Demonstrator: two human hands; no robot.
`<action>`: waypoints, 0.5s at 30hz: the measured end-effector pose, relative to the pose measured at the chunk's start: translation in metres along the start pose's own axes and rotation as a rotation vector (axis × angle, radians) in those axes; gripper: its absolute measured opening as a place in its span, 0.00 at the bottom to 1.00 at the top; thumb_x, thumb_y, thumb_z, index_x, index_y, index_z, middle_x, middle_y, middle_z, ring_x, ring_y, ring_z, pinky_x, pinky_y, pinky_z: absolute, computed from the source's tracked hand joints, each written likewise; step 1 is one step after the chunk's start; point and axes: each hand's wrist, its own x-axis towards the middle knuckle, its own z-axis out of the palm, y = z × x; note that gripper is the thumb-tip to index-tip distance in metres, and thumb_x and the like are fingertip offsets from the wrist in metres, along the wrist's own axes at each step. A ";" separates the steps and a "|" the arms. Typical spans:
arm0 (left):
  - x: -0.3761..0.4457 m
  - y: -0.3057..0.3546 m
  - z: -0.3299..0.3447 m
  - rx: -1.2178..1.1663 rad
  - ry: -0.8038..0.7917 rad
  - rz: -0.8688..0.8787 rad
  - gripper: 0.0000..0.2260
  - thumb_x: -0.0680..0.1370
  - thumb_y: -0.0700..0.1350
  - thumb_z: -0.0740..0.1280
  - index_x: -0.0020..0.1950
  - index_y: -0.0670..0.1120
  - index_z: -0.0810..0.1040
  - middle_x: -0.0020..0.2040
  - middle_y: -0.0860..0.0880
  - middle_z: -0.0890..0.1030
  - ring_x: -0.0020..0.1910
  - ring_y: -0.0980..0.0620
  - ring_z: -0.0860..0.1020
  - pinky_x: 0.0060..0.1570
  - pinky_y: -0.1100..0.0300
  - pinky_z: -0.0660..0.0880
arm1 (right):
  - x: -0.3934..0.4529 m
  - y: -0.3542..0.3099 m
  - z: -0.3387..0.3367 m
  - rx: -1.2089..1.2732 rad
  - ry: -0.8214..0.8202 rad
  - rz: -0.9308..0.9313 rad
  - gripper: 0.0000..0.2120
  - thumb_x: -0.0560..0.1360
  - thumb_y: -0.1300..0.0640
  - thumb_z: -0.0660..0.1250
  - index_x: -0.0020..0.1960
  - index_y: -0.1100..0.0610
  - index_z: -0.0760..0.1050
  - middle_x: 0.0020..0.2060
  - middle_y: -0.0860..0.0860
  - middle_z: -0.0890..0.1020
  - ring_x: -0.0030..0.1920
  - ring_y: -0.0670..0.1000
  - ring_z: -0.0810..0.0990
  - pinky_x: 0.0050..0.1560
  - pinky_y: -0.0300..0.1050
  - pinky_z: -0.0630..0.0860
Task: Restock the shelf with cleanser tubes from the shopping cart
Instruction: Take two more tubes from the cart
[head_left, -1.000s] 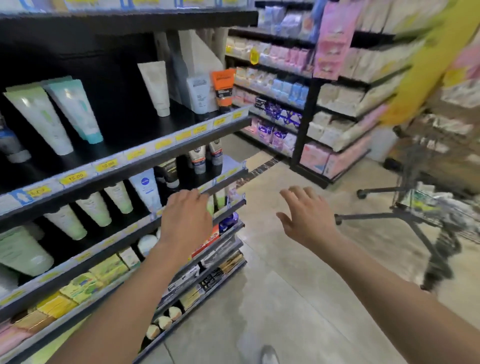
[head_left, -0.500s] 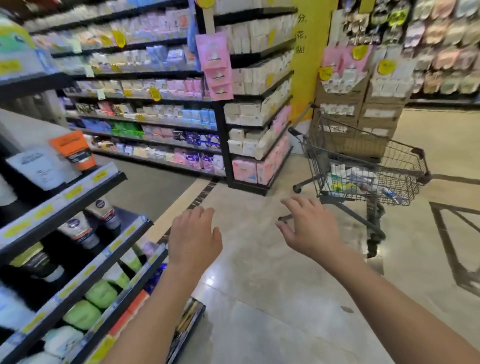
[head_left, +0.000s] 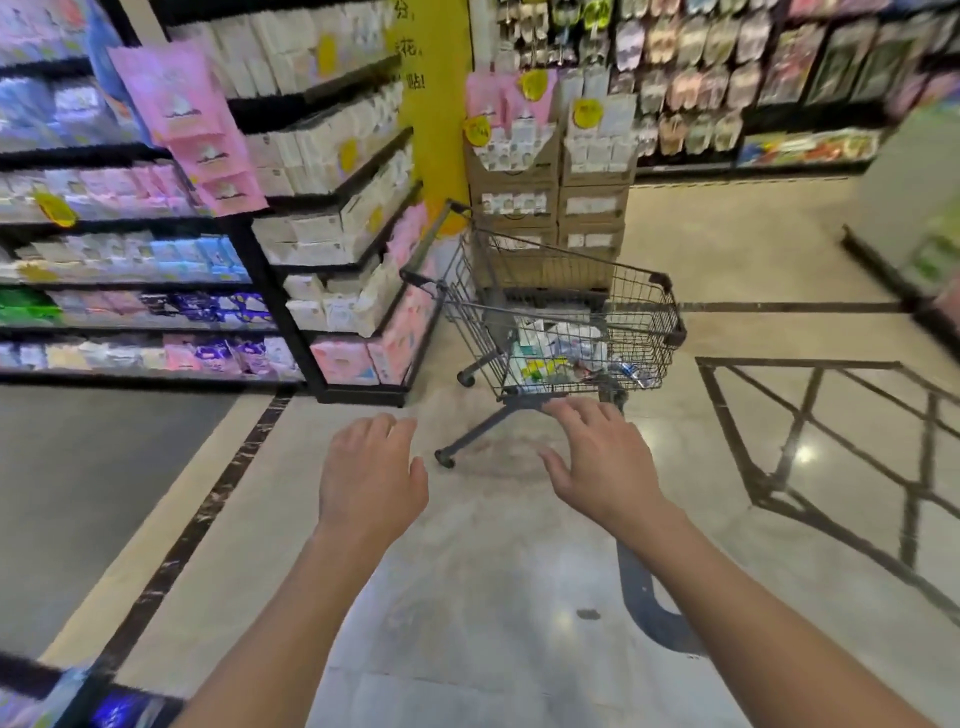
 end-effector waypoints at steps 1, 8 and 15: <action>0.015 0.004 0.009 -0.008 -0.008 0.019 0.15 0.68 0.46 0.75 0.52 0.43 0.82 0.44 0.46 0.82 0.44 0.41 0.80 0.46 0.49 0.77 | 0.009 0.009 0.003 0.004 -0.011 0.023 0.25 0.75 0.44 0.64 0.70 0.49 0.69 0.65 0.48 0.75 0.63 0.56 0.73 0.57 0.54 0.76; 0.133 0.022 0.070 -0.098 -0.038 0.115 0.14 0.68 0.47 0.74 0.51 0.45 0.82 0.46 0.47 0.82 0.46 0.42 0.81 0.47 0.50 0.77 | 0.094 0.060 0.032 -0.032 0.003 0.148 0.22 0.76 0.46 0.66 0.69 0.49 0.70 0.64 0.49 0.76 0.62 0.56 0.74 0.56 0.52 0.76; 0.266 0.016 0.121 -0.194 -0.060 0.206 0.15 0.72 0.47 0.70 0.58 0.45 0.80 0.51 0.47 0.82 0.53 0.43 0.79 0.55 0.49 0.75 | 0.196 0.097 0.052 -0.075 0.000 0.275 0.23 0.77 0.47 0.66 0.70 0.50 0.69 0.65 0.49 0.75 0.64 0.55 0.73 0.57 0.52 0.76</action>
